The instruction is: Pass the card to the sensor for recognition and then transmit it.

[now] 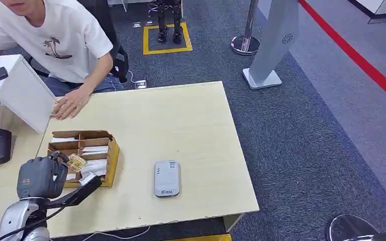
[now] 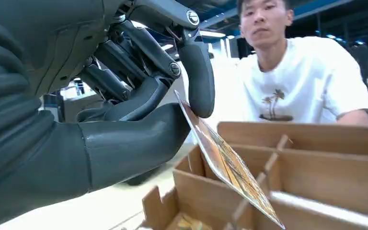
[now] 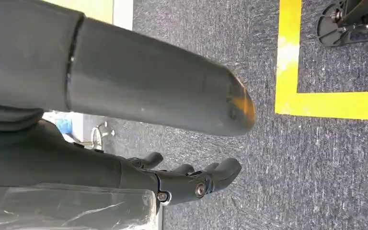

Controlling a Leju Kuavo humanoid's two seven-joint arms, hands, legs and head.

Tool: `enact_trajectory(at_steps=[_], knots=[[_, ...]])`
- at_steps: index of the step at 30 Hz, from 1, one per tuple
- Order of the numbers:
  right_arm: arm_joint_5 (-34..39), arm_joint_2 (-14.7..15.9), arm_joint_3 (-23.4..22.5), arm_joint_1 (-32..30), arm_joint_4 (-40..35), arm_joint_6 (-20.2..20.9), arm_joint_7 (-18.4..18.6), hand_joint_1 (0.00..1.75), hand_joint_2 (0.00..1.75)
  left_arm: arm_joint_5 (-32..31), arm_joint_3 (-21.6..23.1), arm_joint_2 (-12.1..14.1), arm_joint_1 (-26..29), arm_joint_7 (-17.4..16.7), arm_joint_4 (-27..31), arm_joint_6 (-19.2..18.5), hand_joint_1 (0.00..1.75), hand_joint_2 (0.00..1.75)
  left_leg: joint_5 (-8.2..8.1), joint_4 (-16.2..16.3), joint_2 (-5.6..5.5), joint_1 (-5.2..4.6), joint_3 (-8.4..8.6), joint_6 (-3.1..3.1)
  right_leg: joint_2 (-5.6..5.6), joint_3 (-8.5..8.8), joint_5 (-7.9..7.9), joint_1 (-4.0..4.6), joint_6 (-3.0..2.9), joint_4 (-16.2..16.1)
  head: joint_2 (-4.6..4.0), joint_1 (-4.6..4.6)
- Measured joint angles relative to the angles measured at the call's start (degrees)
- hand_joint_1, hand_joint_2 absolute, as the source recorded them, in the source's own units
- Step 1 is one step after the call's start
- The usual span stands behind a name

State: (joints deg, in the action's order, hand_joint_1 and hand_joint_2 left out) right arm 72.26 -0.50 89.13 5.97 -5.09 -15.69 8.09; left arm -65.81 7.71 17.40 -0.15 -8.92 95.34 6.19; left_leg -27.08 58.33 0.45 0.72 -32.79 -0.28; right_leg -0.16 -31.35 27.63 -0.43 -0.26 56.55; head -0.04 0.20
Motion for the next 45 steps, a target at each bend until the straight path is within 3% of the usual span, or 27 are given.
enact_trajectory(at_steps=[14,20,36,37,38,39,40,41,45], knots=[[-1.9,0.0,0.0,0.1,0.0,0.1,0.0,0.0,1.75,0.4,-8.7,0.4,-4.9,-0.5,-3.4,1.5,1.75,1.75,0.0,0.0,0.0,0.01,0.0,0.0,0.0,0.0,0.0,0.0,0.0,0.0,0.0,0.0],[-2.9,0.0,0.0,0.2,0.0,0.6,0.0,0.0,1.75,0.5,-11.7,1.8,-9.6,-0.3,-8.0,1.6,1.75,1.75,0.03,0.0,-0.01,0.01,0.0,-0.03,0.0,0.0,0.0,0.01,0.0,0.0,0.0,0.0],[-3.8,0.1,0.0,0.7,0.0,0.9,-0.1,0.0,1.75,-0.2,-13.0,2.3,-19.3,0.3,-19.8,0.9,1.75,1.75,0.03,0.0,0.05,0.01,0.0,-0.03,0.06,-0.04,-0.01,0.01,0.0,0.0,0.0,0.0],[-3.7,0.1,0.0,0.7,0.0,0.9,-0.1,0.0,1.75,-0.2,-13.0,2.3,-19.6,0.3,-20.1,0.8,1.61,1.75,0.02,0.0,0.07,0.01,0.0,-0.03,0.08,-0.05,-0.01,0.01,0.0,0.0,0.0,0.0],[-3.7,0.2,0.0,0.7,0.0,1.0,-0.1,0.0,1.75,-0.2,-13.0,2.3,-19.9,0.3,-20.5,0.7,1.61,1.75,0.02,0.0,0.09,0.01,0.0,-0.03,0.09,-0.06,-0.01,0.01,0.0,0.0,0.0,0.0],[-3.6,0.2,0.0,0.7,0.0,0.9,-0.1,0.0,1.75,-0.1,-13.0,2.2,-20.1,0.3,-20.7,0.6,0.0,1.75,0.02,0.0,0.1,0.01,0.0,-0.03,0.1,-0.06,-0.01,0.01,0.0,0.0,0.0,0.0],[-3.6,0.2,0.0,0.7,0.0,1.0,-0.1,0.0,1.75,0.0,-13.0,2.1,-20.2,0.3,-20.9,0.6,0.0,1.75,0.02,0.0,0.1,0.01,0.0,-0.03,0.1,-0.07,-0.01,0.01,0.0,0.0,0.0,0.0],[-3.6,0.2,0.0,0.7,0.0,1.0,-0.1,0.0,1.75,0.0,-13.0,2.0,-20.3,0.3,-21.0,0.6,0.0,0.0,0.02,0.0,0.1,0.01,0.0,-0.03,0.11,-0.07,-0.01,0.01,0.0,0.0,0.0,0.0],[-3.6,0.2,0.0,0.7,0.0,0.9,-0.1,0.0,1.75,-0.1,-13.0,1.7,-20.4,0.2,-21.1,0.7,0.0,0.0,0.02,0.0,0.09,0.01,0.0,-0.03,0.1,-0.08,0.0,0.01,-0.01,0.0,0.0,0.0]])
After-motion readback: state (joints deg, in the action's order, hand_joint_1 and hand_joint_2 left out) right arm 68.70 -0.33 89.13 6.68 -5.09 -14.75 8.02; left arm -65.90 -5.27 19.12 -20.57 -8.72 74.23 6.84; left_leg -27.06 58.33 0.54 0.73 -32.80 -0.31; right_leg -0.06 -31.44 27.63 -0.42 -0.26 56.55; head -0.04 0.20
